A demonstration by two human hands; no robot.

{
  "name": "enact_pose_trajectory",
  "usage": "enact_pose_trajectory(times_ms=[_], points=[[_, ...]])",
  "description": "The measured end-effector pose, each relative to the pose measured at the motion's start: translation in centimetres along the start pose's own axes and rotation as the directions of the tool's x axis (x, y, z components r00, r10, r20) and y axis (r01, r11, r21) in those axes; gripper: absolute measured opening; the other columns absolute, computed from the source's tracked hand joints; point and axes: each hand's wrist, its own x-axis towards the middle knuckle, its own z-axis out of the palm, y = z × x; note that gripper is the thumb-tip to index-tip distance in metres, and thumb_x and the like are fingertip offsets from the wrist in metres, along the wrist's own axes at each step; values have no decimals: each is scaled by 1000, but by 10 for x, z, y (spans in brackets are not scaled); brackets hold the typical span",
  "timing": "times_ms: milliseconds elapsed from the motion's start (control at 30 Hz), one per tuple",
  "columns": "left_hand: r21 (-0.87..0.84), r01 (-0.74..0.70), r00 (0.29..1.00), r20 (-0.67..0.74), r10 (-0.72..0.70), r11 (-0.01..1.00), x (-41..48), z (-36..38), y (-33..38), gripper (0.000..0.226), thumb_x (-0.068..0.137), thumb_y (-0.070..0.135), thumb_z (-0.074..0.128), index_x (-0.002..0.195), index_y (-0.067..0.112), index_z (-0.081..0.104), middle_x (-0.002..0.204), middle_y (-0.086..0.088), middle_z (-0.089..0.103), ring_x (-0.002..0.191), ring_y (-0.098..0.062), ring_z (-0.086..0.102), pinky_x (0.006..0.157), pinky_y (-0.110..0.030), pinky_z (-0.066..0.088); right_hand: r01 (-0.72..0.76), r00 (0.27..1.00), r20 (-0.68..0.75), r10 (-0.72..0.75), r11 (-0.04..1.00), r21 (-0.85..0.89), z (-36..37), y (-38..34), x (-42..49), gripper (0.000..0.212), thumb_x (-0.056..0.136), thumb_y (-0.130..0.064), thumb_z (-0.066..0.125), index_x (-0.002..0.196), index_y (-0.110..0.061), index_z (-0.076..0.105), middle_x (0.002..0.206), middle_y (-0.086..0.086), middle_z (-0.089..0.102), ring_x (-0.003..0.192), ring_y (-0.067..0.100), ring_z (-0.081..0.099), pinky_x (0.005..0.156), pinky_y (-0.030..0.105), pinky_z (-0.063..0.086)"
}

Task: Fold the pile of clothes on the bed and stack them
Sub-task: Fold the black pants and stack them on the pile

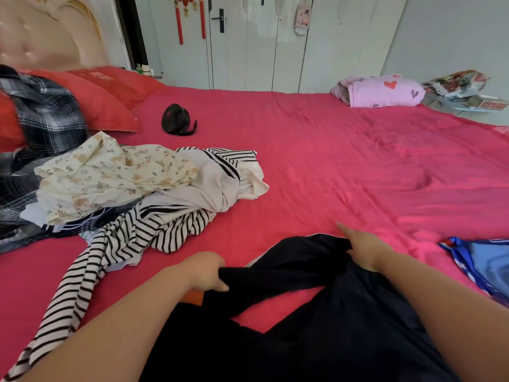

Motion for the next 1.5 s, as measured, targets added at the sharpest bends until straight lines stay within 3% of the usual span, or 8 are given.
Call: enact_pose_trajectory(times_ms=[333, 533, 667, 733, 833, 1167, 1333, 1500], points=[[244, 86, 681, -722, 122, 966, -7, -50, -29, 16, 79, 20, 67, 92, 13, 60, 89, -6, 55, 82, -28, 57, 62, -36, 39, -285, 849, -374, 374, 919, 272, -46, 24, 4, 40, 76, -1, 49, 113, -11, 60, 115, 23, 56, 107, 39, 53, 88, 44, 46], [503, 101, 750, -605, 267, 859, -31, 14, -36, 30, 41, 10, 88, 66, 14, 72, 68, -8, 64, 68, -29, 65, 65, -40, 54, -358, 868, -300, 396, 917, 174, -17, 22, -22, 56, 82, -15, 57, 136, -18, 42, 134, 18, 39, 123, 38, 36, 99, 47, 34], [422, 190, 890, -456, 27, 887, -41, 14, -33, 31, 78, 24, 58, 107, 29, 67, 117, -1, 55, 117, -24, 47, 100, -39, 33, -209, 932, -300, 204, 978, 13, -1, 6, -41, 58, 83, -21, 58, 138, -23, 39, 137, 11, 39, 122, 34, 39, 99, 45, 37], [168, 210, 928, -345, -142, 963, -41, 2, -30, 26, 77, 27, 49, 95, 26, 68, 107, 0, 56, 107, -21, 49, 87, -33, 39, -174, 958, -235, 164, 984, -22, 3, 0, -45, 57, 87, -27, 55, 141, -26, 34, 142, 9, 35, 124, 33, 39, 99, 44, 37], [-189, 147, 898, -385, -211, 971, -35, -14, -24, 24, 79, 18, 45, 82, 17, 69, 91, -1, 65, 87, -21, 59, 73, -30, 48, -175, 954, -236, 182, 983, 50, -4, -3, -47, 51, 91, -24, 50, 140, -24, 36, 141, 10, 36, 124, 34, 40, 98, 45, 39], [291, 324, 916, -333, -223, 900, 16, -11, -43, 29, 91, 29, 53, 118, 18, 53, 118, -3, 58, 111, -23, 53, 88, -35, 42, -303, 946, -148, 287, 948, -99, -27, 13, -1, 48, 89, -7, 38, 136, -19, 38, 130, 10, 50, 120, 32, 46, 88, 41, 45], [123, 339, 730, -660, -178, 933, 19, -27, -53, 31, 88, 29, 55, 117, 17, 51, 114, -3, 57, 109, -24, 52, 84, -36, 40, -298, 861, -389, 328, 945, 137, -35, 25, 12, 35, 84, -4, 46, 117, -10, 57, 116, 21, 53, 105, 37, 56, 84, 44, 47], [77, 276, 793, -582, -182, 958, 6, -15, -47, 62, 86, 37, 59, 140, 21, 33, 138, 0, 41, 129, -23, 37, 104, -38, 29, -212, 931, -230, 282, 934, 287, -19, 21, -11, 61, 82, -3, 58, 139, -10, 39, 140, 22, 30, 119, 38, 48, 100, 44, 41]])
